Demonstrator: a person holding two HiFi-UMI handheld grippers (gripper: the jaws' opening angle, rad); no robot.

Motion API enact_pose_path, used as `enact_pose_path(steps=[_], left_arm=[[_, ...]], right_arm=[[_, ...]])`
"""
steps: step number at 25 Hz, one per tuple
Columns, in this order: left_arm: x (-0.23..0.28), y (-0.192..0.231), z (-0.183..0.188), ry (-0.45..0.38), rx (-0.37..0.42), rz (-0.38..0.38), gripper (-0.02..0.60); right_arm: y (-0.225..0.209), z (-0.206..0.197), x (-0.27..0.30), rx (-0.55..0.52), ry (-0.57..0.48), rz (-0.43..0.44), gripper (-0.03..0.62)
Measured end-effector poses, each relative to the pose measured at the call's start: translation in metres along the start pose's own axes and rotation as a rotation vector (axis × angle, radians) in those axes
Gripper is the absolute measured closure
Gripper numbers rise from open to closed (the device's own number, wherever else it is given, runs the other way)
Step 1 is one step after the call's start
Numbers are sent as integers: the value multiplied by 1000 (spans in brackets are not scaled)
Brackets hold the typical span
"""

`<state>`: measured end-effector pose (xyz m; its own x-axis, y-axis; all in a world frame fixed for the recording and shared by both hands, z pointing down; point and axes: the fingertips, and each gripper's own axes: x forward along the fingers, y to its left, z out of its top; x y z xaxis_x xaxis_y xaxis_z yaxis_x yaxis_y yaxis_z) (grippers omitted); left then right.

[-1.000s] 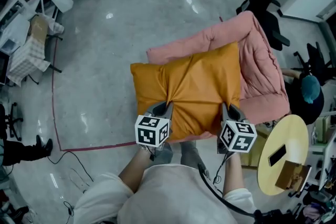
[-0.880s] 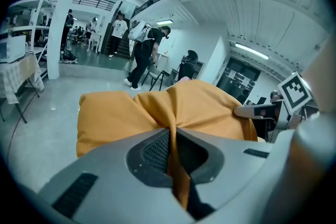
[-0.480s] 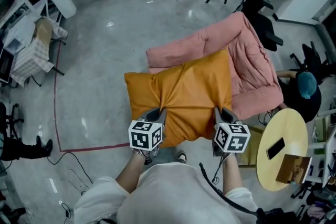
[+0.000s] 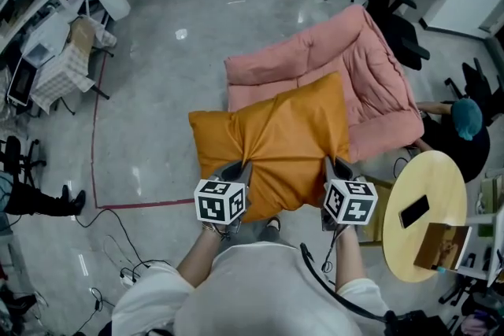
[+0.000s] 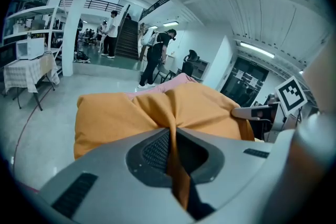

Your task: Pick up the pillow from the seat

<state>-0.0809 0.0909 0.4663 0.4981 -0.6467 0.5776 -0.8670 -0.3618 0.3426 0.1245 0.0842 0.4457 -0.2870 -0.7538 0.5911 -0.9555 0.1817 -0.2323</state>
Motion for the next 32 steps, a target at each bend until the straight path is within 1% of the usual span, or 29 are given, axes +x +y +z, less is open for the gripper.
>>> enact_pose_path(steps=[7, 14, 19, 23, 27, 32], left_arm=[[-31, -6, -29, -9, -26, 80, 565], [-75, 17, -41, -40, -62, 164, 565], [-114, 50, -45, -82, -106, 216, 565], [-153, 85, -55, -110, -143, 247, 565], [-197, 130, -68, -122, -175, 281, 563], [-243, 179, -88, -129, -213, 334, 564]], right_arm=[[11, -24, -10, 2, 7, 70, 556], [55, -28, -6, -35, 14, 167, 556], [106, -25, 2, -83, 24, 224, 556], [159, -28, 7, -128, 33, 259, 556], [223, -39, 17, -158, 49, 295, 554], [286, -63, 29, -153, 85, 347, 554]])
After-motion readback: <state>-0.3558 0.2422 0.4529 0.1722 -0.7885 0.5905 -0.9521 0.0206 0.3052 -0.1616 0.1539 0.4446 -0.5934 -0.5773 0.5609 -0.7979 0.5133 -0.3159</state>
